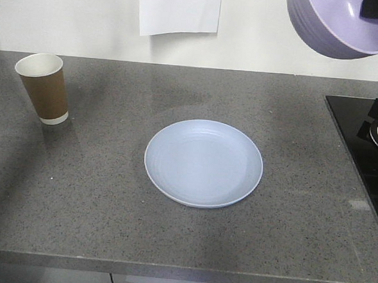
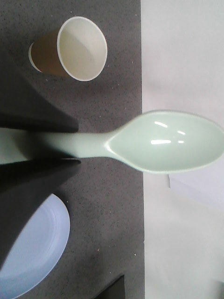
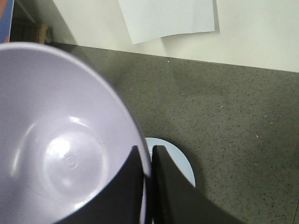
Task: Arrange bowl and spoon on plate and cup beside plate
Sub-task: 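Drive the base forward until the pale blue plate is centered ahead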
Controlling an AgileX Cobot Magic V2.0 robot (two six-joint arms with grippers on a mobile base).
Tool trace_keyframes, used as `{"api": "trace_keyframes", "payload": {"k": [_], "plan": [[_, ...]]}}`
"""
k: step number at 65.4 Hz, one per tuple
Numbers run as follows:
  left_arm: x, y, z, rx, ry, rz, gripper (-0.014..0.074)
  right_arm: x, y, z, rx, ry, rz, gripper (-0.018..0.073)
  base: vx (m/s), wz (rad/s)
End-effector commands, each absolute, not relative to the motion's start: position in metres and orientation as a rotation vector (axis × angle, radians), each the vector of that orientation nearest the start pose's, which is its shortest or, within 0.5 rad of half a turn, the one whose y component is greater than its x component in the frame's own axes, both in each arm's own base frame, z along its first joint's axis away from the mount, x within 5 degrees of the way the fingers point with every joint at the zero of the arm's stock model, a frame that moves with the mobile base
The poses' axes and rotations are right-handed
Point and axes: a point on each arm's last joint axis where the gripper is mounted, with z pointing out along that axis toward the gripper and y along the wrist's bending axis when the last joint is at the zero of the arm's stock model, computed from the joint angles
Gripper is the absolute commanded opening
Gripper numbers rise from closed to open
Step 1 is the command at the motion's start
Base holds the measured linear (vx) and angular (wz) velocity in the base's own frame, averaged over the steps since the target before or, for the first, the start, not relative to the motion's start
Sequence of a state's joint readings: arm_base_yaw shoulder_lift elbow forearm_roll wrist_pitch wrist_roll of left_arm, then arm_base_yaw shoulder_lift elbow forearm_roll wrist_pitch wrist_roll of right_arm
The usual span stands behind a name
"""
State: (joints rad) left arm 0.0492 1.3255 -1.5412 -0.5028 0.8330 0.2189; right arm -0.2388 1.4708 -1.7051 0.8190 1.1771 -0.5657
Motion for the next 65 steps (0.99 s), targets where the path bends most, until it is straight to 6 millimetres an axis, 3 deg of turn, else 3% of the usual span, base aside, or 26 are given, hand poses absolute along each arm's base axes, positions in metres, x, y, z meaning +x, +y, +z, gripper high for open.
{"api": "trace_keyframes", "payload": {"k": [1, 65], "plan": [[0.2695, -0.0195, 0.4851, 0.03, 1.914, -0.438, -0.0007, 0.2871, -0.0052, 0.4866, -0.304, 1.993, 0.6, -0.0005, 0.04, -0.01], [0.2695, -0.0195, 0.4851, 0.03, 1.914, -0.438, -0.0007, 0.2871, -0.0052, 0.4866, -0.304, 1.993, 0.6, -0.0005, 0.04, -0.01]]}}
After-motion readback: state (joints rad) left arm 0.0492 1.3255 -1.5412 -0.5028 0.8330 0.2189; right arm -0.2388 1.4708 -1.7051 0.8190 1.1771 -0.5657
